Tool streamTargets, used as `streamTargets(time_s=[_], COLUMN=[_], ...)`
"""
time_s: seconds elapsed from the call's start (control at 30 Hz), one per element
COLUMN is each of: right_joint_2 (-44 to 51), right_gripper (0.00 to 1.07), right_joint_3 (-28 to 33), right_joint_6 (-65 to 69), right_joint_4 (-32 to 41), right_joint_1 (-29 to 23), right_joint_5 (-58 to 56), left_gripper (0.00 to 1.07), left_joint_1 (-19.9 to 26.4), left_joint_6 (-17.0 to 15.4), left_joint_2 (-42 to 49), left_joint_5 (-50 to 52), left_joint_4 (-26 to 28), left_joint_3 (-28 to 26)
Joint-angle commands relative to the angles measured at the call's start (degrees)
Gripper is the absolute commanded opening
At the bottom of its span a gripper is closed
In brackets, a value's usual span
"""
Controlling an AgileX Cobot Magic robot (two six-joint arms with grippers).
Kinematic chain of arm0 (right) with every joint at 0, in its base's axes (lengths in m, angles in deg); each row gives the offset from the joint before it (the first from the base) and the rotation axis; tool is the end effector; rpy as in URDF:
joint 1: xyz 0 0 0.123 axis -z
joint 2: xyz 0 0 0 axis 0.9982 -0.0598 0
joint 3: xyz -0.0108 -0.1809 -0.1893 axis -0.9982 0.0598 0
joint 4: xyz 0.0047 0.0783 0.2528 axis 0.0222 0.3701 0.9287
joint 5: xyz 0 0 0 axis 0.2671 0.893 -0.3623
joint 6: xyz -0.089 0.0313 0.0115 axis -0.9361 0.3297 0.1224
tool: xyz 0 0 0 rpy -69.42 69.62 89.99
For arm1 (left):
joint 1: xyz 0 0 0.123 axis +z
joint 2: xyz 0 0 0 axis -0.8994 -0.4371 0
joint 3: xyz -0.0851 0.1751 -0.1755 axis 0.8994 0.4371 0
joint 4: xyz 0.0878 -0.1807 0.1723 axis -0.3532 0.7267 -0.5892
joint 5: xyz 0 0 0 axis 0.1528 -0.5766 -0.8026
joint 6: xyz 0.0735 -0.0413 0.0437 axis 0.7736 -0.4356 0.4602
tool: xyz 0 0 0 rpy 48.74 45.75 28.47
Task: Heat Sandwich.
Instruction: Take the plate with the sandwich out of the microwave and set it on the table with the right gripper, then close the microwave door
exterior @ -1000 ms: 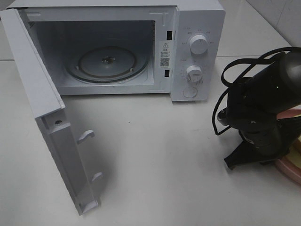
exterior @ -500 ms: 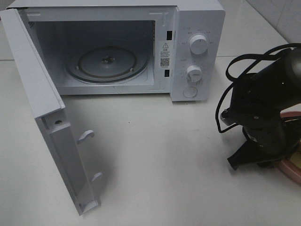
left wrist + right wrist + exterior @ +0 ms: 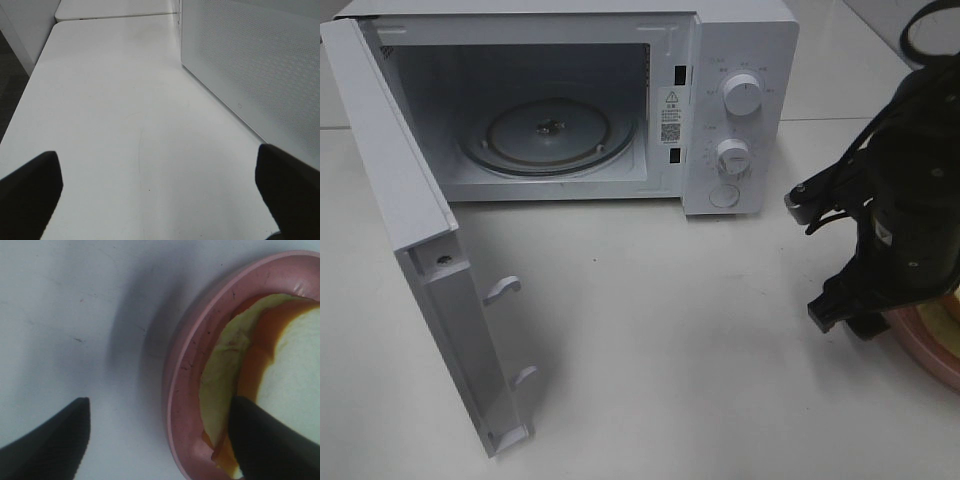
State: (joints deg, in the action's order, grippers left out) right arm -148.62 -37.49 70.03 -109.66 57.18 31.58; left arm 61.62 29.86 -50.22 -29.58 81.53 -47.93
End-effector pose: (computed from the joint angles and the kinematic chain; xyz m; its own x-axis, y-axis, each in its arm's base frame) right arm 0.2552 0.1021 0.1273 -0.9060 -0.3993 -0.1402 -0.3272 0.8710 -0.3664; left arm 0.0333 0.0013 0.2823 -0.4421 0.0594 -0.8950 0.0352 0.9982 0.0489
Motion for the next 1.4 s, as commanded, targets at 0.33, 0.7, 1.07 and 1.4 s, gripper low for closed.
streamTargets(time_s=[0.33, 0.7, 1.07, 1.4], right_joint_2=[18.62, 37.53, 52.71, 68.01], right_gripper=[0.89, 0.86, 0.83, 0.83], right_joint_3=[-0.23, -0.23, -0.23, 2.06], right_joint_6=[-13.46, -21.03, -22.4, -22.06], right_joint_4=[10.83, 20.91, 21.54, 22.52], right_joint_1=[-0.11, -0.11, -0.11, 2.18], right_joint_5=[-2.81, -9.11, -17.48, -20.97], left_gripper=[1.01, 1.01, 1.01, 1.01], left_joint_1=[0.06, 0.06, 0.06, 0.06], left_joint_6=[-0.17, -0.17, -0.17, -0.17], left_joint_2=[1.43, 1.43, 1.43, 1.43], left_joint_5=[0.74, 0.74, 0.74, 0.74], left_joint_4=[-0.23, -0.23, -0.23, -0.23], left_joint_3=[0.23, 0.23, 0.23, 0.23])
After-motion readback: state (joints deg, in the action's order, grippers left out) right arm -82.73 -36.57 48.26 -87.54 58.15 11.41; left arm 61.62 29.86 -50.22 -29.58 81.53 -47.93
